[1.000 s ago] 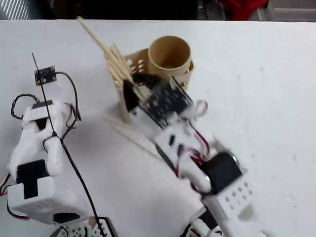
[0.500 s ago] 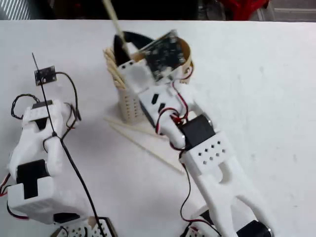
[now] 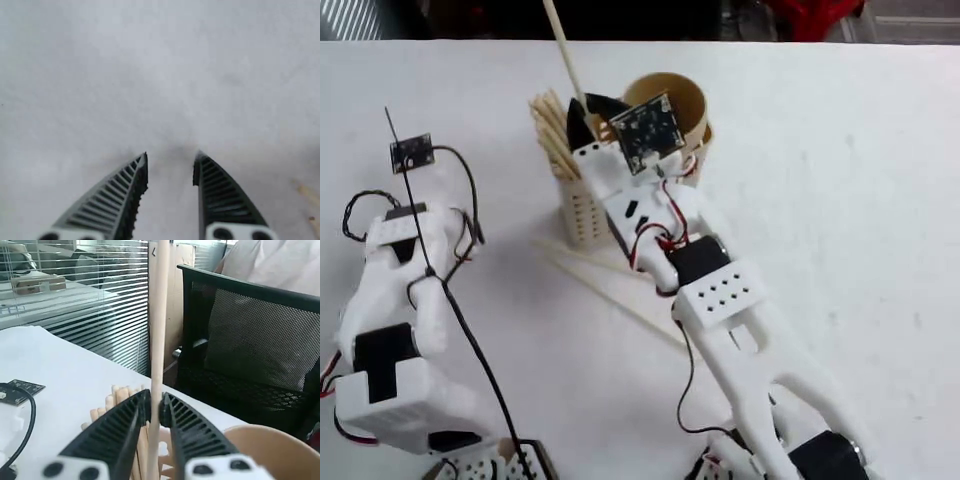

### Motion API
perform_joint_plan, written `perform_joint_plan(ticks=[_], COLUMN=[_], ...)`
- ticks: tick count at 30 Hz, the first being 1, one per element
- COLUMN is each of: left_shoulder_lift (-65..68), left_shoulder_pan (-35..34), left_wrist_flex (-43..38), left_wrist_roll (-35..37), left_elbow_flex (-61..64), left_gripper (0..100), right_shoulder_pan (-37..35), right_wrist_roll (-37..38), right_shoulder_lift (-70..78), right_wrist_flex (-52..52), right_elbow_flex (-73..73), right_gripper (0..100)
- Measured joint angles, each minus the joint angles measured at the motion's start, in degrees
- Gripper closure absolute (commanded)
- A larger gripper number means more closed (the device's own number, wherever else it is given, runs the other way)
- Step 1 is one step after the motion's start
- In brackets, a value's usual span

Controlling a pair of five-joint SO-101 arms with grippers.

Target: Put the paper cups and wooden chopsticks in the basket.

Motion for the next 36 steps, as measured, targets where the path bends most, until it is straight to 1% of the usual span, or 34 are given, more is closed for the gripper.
perform_joint_plan(ticks=[2,5,7,10,14,18,20,21,25,29,32,34,36], left_shoulder_lift=[0.00,0.00,0.00,0.00,0.00,0.00,0.00,0.00,0.00,0.00,0.00,0.00,0.00], left_shoulder_pan=[0.00,0.00,0.00,0.00,0.00,0.00,0.00,0.00,0.00,0.00,0.00,0.00,0.00], left_wrist_flex=[0.00,0.00,0.00,0.00,0.00,0.00,0.00,0.00,0.00,0.00,0.00,0.00,0.00], left_wrist_roll=[0.00,0.00,0.00,0.00,0.00,0.00,0.00,0.00,0.00,0.00,0.00,0.00,0.00], left_elbow_flex=[0.00,0.00,0.00,0.00,0.00,0.00,0.00,0.00,0.00,0.00,0.00,0.00,0.00], left_gripper=[83,83,83,83,83,83,83,83,83,83,83,83,83], right_shoulder_pan=[0.18,0.35,0.53,0.44,0.44,0.44,0.18,0.09,-2.11,-5.27,-8.00,-9.76,-10.55], right_wrist_roll=[0.00,0.00,0.00,0.00,0.00,0.00,0.00,0.70,8.97,12.13,15.56,19.08,21.01], right_shoulder_lift=[0.00,0.00,-0.09,-0.97,-5.80,-13.27,-17.49,-19.60,-23.74,-22.07,-16.88,-12.66,-8.09], right_wrist_flex=[0.00,0.53,1.49,4.13,9.23,17.67,24.18,28.04,46.68,61.98,67.43,67.69,65.67], right_elbow_flex=[0.00,0.00,0.00,0.00,0.00,0.00,0.00,0.00,-2.73,-6.15,-6.15,-4.48,-1.05], right_gripper=[93.3,83.2,79.3,79.0,80.4,91.6,96.4,97.2,95.4,88.9,85.7,85.4,85.4])
